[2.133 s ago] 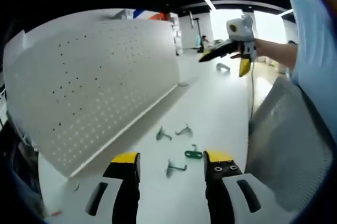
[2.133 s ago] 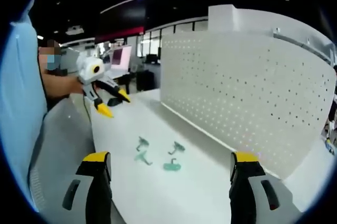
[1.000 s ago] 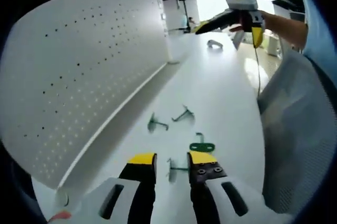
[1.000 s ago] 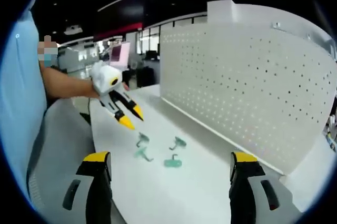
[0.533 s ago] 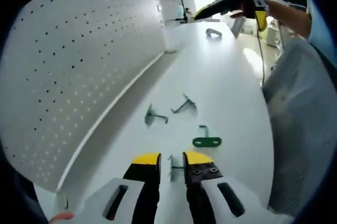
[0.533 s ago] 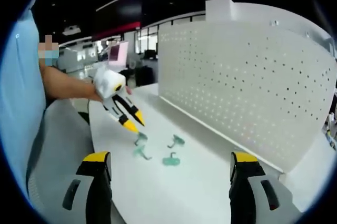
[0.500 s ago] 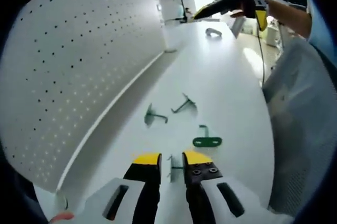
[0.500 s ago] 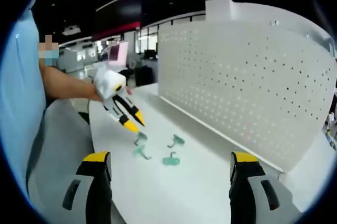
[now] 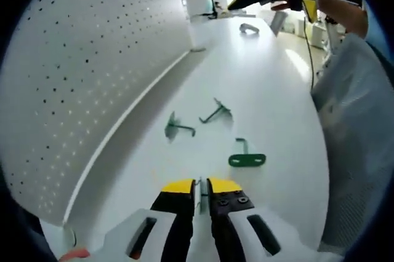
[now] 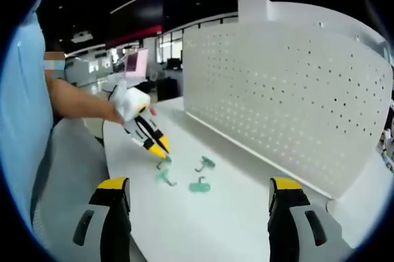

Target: Insert the hook assembly into the mounting plate slot until the hook locks in place.

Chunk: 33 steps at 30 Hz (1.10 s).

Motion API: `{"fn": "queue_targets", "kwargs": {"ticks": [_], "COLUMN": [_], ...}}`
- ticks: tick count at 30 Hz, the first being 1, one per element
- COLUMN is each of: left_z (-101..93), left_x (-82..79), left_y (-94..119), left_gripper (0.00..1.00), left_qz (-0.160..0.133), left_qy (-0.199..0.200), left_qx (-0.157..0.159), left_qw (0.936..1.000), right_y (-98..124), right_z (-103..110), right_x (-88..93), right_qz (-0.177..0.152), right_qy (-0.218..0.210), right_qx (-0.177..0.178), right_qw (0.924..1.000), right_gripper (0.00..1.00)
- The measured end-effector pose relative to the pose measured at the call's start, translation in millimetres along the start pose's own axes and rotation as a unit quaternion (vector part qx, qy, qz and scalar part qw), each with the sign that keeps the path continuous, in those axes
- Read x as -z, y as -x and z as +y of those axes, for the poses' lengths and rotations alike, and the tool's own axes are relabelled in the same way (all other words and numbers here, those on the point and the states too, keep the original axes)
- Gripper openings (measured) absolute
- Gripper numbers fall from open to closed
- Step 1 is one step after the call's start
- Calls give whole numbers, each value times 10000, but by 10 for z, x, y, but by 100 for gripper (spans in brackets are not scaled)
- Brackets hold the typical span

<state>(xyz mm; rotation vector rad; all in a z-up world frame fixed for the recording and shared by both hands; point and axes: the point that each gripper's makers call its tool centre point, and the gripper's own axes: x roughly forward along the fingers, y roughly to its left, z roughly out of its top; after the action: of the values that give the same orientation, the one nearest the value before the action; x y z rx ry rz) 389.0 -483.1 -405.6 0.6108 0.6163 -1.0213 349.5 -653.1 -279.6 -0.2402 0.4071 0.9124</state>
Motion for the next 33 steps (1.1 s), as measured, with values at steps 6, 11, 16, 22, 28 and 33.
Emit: {"fn": "queue_targets", "kwargs": {"ticks": [6,11,16,22,28,33], "left_z": [-12,-2,7,9,24,51], "left_x": [32,66,78,83,66,52], "left_y": [-45,-67,-87,-84,-48,8], "left_gripper": [7,6,3,2,2,2], "left_qz": [107,184,219,251,209,159], "left_qy": [-66,-55,-46,-34,-35,4], "left_qx": [1,-16,-27,-31,-66,-112], "left_qw": [9999,9998,9997,9997,9998,9998], "right_y": [-15,-7,17,21,5,-4], "right_z": [3,2,-13,-10,-9,-8], "right_x": [-4,2,15,31,20,-8], "right_qz": [-13,-9,-16,-7,-5,-17], "right_qy": [-16,-30,-47,-59,-34,6], "right_qx": [-11,-1,30,39,18,-11], "right_qw": [10000,10000,10000,10000,10000,10000], "right_gripper": [95,95,95,95,94,94]}}
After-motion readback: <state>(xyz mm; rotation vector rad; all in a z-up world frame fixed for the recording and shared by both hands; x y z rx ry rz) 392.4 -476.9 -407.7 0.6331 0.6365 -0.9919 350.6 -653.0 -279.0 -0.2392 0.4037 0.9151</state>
